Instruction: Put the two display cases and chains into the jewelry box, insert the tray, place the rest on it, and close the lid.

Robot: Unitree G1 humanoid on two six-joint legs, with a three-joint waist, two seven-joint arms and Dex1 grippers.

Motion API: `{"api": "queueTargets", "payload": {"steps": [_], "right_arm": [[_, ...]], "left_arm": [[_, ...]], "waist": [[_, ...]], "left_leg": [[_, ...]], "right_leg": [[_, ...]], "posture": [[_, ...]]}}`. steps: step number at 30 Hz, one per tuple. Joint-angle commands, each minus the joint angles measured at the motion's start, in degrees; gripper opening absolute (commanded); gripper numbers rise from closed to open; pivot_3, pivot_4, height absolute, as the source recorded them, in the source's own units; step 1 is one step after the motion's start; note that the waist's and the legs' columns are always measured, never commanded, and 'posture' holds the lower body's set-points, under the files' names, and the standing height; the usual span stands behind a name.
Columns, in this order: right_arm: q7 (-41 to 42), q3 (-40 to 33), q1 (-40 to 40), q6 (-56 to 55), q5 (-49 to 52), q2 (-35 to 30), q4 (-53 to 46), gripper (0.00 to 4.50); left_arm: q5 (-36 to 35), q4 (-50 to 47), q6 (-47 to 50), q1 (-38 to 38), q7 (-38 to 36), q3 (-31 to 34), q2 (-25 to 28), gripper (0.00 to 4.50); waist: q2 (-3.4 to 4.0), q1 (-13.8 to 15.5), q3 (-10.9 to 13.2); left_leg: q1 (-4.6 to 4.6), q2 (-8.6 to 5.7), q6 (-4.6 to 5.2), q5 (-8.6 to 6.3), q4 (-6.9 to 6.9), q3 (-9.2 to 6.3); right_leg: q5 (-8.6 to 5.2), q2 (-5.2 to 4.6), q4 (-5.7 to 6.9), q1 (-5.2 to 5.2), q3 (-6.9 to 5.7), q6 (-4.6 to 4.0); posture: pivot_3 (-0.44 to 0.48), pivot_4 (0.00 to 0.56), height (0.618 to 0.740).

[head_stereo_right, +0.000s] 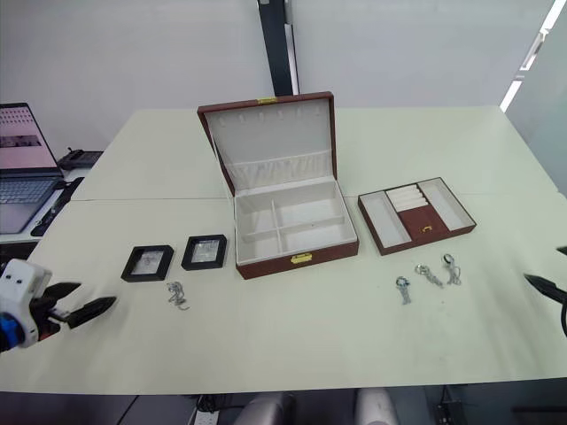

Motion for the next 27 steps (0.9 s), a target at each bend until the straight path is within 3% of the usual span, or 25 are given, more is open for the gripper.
{"api": "queueTargets", "payload": {"steps": [1,3,7,15,17,27], "right_arm": [[-1.56,-0.99,-0.85,7.37,5.13,1.30,-11.48,4.31],[-3.41,0.44,-1.74,11.29,6.47,2.29,-17.14,3.85],[-7.97,8.72,-7.86,16.80,6.30,4.92,-24.85,2.48],[-12.75,27.64,-23.86,19.06,-1.24,13.09,-21.26,0.40],[-13.37,31.03,-27.81,18.59,-3.22,15.65,-18.19,0.02],[-14.37,40.28,-39.77,14.88,-10.55,25.69,-3.85,0.02]], "left_arm": [[-3.34,-7.94,4.33,-2.51,1.48,-0.47,-1.29,4.32],[-3.76,-11.06,6.82,-4.70,2.64,-2.26,-2.15,3.88],[-3.39,-14.90,11.92,-11.62,5.06,-8.71,-4.11,2.64],[1.07,-12.03,16.75,-24.31,8.90,-20.22,-8.63,0.05],[2.27,-10.46,17.25,-27.36,9.83,-22.27,-9.96,0.00],[6.26,-5.03,17.86,-34.73,9.92,-28.33,-13.92,0.00]], "waist": [[0.00,0.01,0.00],[0.00,0.04,0.00],[-0.02,0.10,-0.01],[-0.09,-0.05,0.03],[-0.14,-0.04,0.07],[-0.19,-0.20,0.09]], "left_leg": [[-0.02,0.01,-0.01,0.00,0.00,0.00],[-0.06,-0.01,-0.10,0.05,0.03,-0.01],[-0.07,-0.03,-0.18,0.09,0.12,-0.02],[-0.20,-0.21,-0.22,0.11,0.14,0.05],[-0.22,-0.22,-0.22,0.12,0.17,0.07],[-0.47,-0.25,-0.25,0.13,0.19,0.29]], "right_leg": [[0.00,0.00,-0.03,0.00,0.00,0.00],[0.00,-0.02,-0.08,-0.01,0.00,0.01],[0.01,-0.02,-0.03,0.01,-0.01,0.02],[0.02,0.00,0.05,-0.24,0.03,0.02],[0.02,-0.01,0.08,-0.27,0.06,0.02],[0.04,0.00,0.21,-0.75,0.21,0.01]], "posture": [[0.000,0.150,0.740],[0.000,0.150,0.740],[0.000,0.150,0.740],[0.000,0.150,0.740],[0.000,0.150,0.740],[0.000,0.150,0.740]]}}
